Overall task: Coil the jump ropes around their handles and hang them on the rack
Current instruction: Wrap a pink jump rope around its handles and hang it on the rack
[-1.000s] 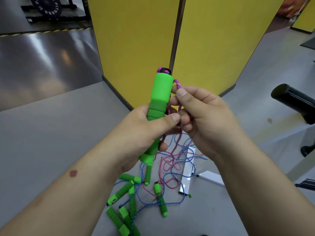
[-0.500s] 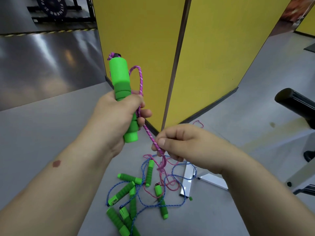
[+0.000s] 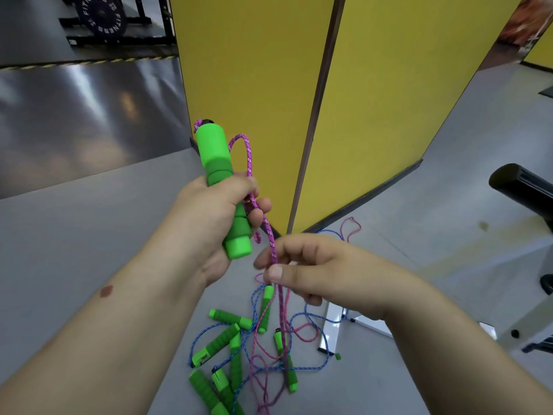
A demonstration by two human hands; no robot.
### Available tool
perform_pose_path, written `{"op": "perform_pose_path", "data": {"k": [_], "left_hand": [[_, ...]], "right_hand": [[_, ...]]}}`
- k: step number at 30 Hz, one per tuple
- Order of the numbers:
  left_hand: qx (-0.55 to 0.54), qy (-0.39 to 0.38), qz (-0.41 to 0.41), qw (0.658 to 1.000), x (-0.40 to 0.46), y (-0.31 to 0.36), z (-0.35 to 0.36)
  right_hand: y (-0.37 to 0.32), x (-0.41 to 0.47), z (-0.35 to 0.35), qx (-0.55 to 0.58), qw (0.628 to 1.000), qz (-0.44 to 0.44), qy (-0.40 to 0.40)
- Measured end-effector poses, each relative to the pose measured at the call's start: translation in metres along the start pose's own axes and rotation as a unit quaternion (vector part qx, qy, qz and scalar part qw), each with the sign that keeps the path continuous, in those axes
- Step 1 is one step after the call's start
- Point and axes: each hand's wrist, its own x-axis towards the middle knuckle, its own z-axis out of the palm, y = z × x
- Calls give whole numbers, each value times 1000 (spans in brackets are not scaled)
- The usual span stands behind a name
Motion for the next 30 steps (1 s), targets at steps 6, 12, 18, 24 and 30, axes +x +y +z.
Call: {"op": "perform_pose_path", "data": {"k": [6, 12, 18, 24, 30], "left_hand": [[238, 62, 89, 965, 6, -1, -11], [608, 65, 209, 764, -10, 6, -12], [329, -168, 131, 920, -27, -6, 12], [205, -194, 9, 959, -30, -18, 17], [85, -96, 37, 991, -21, -3, 13]], "right_hand": [[-8, -3, -14, 72, 988, -57, 125], [-11, 0, -21, 36, 941, -60, 330], [-22, 2, -13, 182, 938, -145, 258], [-9, 7, -25, 213, 906, -183, 317], [-10, 2, -10, 188, 981, 10, 38]]}}
